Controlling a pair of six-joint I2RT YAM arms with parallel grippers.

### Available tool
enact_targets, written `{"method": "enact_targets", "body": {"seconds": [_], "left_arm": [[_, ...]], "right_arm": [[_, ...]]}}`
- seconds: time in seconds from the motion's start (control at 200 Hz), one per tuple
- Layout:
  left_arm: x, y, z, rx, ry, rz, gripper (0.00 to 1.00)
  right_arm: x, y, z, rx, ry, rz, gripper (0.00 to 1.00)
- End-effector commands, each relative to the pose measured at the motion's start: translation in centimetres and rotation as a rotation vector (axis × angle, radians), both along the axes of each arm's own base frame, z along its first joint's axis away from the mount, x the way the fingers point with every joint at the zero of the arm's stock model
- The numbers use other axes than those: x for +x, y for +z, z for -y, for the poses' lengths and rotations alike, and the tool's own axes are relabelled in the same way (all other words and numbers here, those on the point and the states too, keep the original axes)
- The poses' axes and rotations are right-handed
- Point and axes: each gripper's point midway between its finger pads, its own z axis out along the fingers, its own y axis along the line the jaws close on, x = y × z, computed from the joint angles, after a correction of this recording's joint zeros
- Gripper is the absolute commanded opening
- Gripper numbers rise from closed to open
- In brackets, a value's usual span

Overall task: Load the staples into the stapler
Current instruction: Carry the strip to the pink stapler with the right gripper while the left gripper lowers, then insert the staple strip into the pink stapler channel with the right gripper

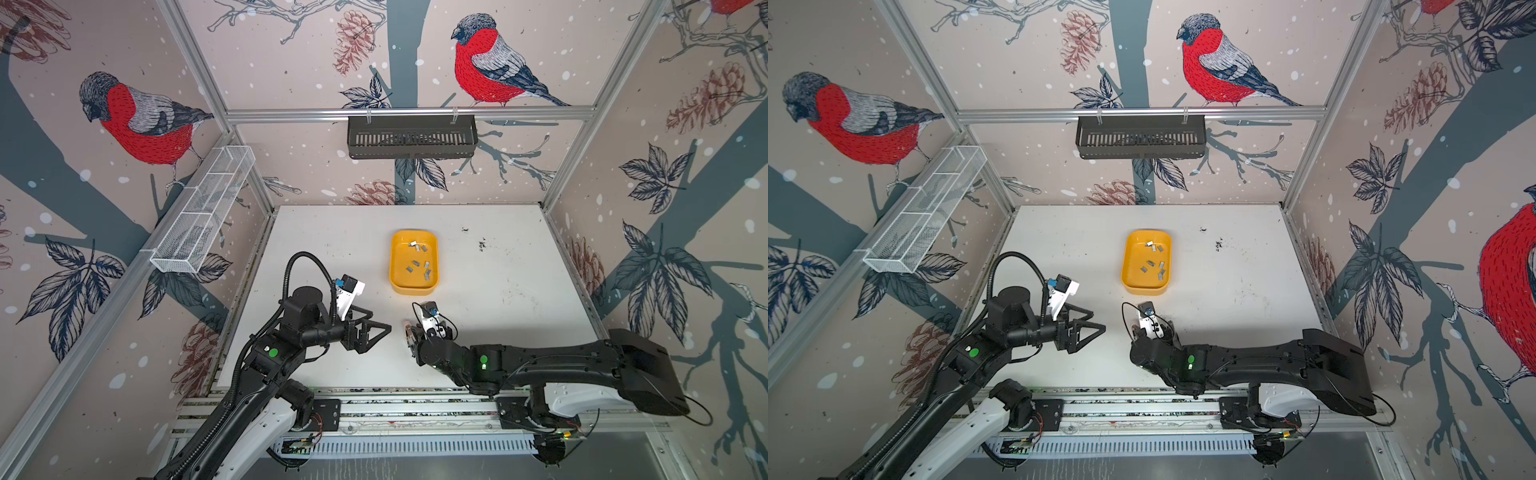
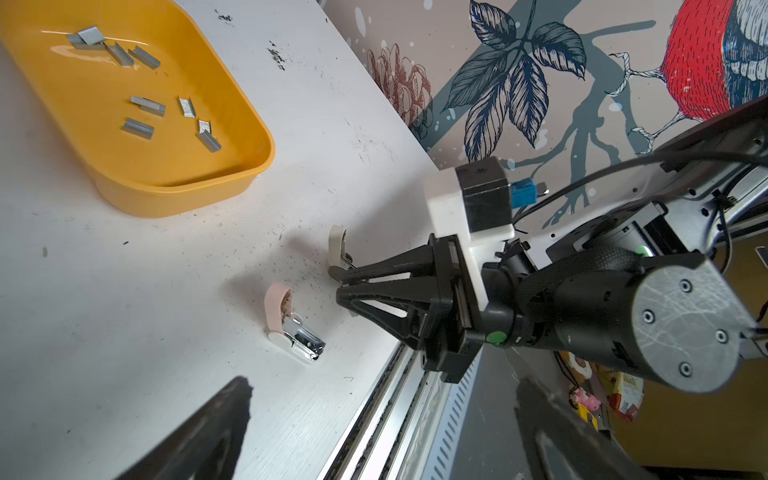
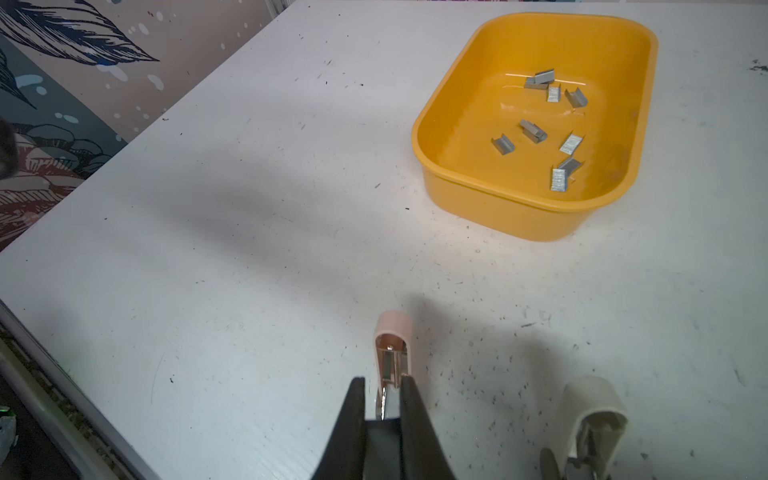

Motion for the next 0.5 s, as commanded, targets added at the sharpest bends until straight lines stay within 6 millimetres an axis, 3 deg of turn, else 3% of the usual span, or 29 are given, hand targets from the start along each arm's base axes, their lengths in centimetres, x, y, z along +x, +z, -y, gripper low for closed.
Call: {"method": "enact_targets", "body": {"seconds": [0.0, 0.205, 0.495], "left_arm": [[-0.8, 0.0, 0.0, 0.017, -0.041, 0.005, 0.99], [-2.1, -0.3, 0.7, -0.018, -0.129, -0.013, 0.99], [-1.4, -1.3, 0.6, 0.016, -0.092, -0.048, 0.99]], "right_arm": [[-0.1, -0.2, -0.6, 0.041, -0.007, -0.014, 0.13], [-0.5, -2.2, -1.0, 0.025, -0.008, -0.050, 0.12], [-0.6, -3.7, -0.8, -0.002, -0.034, -0.067, 0.12]]}}
